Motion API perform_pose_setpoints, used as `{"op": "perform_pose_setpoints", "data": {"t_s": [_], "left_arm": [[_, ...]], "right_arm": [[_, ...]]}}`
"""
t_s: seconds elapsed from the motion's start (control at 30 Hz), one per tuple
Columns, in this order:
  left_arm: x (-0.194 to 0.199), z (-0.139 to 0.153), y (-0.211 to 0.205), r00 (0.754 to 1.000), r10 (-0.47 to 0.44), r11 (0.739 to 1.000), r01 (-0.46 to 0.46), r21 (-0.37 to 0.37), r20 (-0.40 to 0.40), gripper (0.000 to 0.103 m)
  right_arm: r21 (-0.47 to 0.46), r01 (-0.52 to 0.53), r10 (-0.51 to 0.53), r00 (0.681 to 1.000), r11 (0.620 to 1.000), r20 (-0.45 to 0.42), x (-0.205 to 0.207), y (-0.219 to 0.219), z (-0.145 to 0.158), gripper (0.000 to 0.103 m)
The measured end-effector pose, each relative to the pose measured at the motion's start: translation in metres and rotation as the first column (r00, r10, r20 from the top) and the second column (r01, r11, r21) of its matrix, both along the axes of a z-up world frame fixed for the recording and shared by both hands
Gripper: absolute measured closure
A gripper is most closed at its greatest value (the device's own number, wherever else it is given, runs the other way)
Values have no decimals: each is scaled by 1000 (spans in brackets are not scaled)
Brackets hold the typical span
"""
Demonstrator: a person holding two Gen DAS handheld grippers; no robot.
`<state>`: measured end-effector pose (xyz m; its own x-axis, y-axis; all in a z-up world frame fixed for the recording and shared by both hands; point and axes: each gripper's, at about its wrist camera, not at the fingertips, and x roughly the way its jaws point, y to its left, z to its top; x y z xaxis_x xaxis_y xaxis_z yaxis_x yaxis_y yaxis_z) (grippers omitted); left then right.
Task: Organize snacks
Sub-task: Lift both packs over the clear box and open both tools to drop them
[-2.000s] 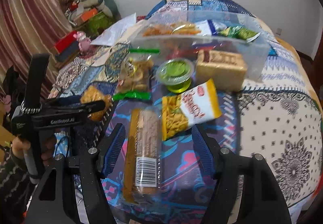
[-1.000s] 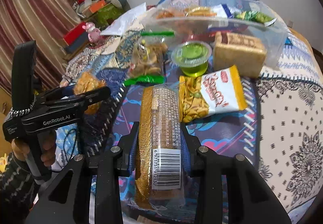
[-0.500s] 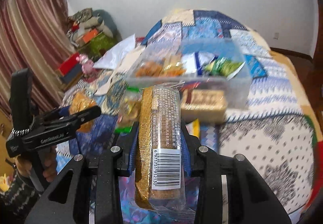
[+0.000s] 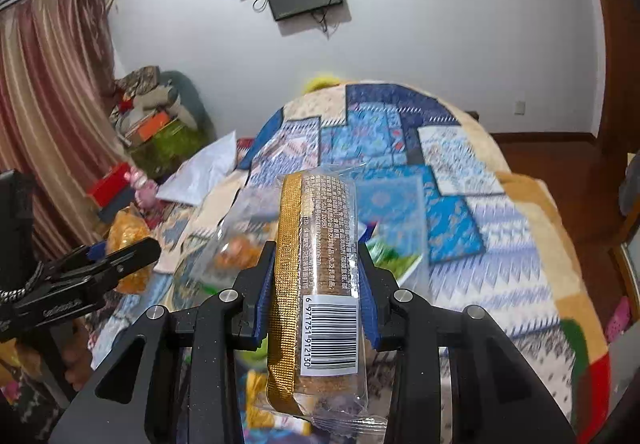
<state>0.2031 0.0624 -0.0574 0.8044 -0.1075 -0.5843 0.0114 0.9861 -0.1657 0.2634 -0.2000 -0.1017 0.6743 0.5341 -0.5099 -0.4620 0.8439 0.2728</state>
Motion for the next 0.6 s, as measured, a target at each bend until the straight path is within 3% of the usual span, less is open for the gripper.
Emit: {"op": "perform_pose_setpoints", "data": {"t_s": [0.23, 0.6], "left_arm": [[42, -6, -12, 1000, -13, 1000, 13, -11, -9, 25], [108, -45, -16, 995, 18, 1000, -18, -3, -100, 25]], "right_arm": [[-7, 19, -19, 1000, 1000, 17, 29, 4, 0, 70], [-53, 13, -14, 999, 999, -33, 74, 20, -31, 70]]}}
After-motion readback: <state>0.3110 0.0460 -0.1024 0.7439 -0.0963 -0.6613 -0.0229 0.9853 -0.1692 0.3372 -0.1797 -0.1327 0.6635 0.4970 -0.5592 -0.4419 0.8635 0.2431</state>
